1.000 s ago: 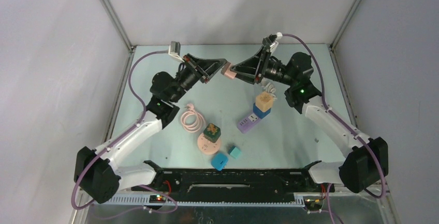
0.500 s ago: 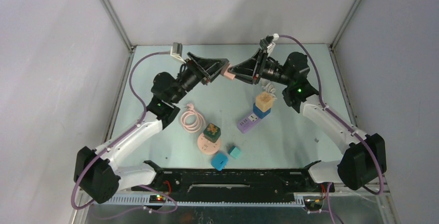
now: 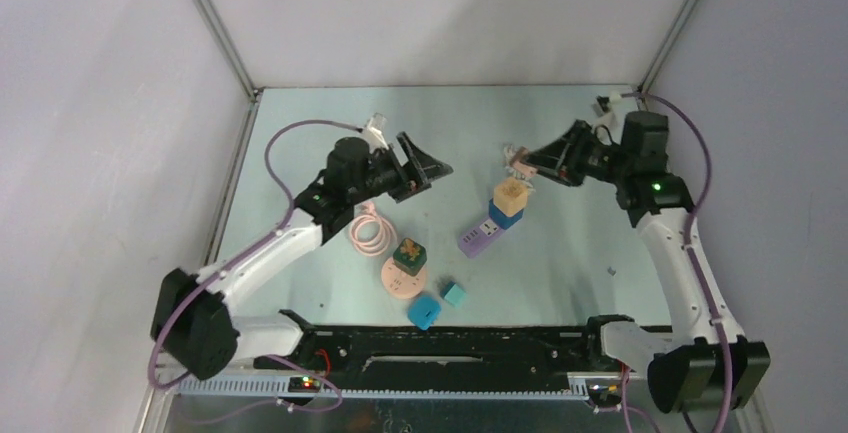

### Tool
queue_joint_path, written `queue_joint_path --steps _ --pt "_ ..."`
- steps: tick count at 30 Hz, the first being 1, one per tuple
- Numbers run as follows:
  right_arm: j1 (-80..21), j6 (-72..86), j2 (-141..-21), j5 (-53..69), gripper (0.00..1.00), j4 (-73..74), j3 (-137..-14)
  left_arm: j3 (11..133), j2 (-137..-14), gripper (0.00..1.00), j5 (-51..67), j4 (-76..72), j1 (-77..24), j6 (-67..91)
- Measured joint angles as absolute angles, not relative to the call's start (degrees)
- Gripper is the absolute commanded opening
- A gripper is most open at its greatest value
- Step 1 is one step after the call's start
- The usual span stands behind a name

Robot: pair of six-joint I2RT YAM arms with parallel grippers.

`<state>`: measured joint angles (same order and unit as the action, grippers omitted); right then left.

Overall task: Insert the plug
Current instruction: Move the socket to the center of the board.

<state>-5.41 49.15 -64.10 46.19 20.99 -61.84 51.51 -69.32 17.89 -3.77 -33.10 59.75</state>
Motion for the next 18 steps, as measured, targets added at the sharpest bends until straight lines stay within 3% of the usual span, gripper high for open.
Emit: queue_joint_path --steps 8,13,18 --pt "2.61 31.64 -55.55 33.06 0.00 48.03 -61.63 52.77 -89.67 0.85 21.41 4.34 -34.68 55.40" --pt "7.49 27.11 -53.87 27.18 0.00 53.45 -57.14 58.13 -102.39 0.78 24.84 5.98 -38.04 55.44" --pt "10.52 24.99 -59.00 27.27 0.00 54.50 -49.28 59.72 -107.28 0.75 28.67 2.74 -41.06 57.67"
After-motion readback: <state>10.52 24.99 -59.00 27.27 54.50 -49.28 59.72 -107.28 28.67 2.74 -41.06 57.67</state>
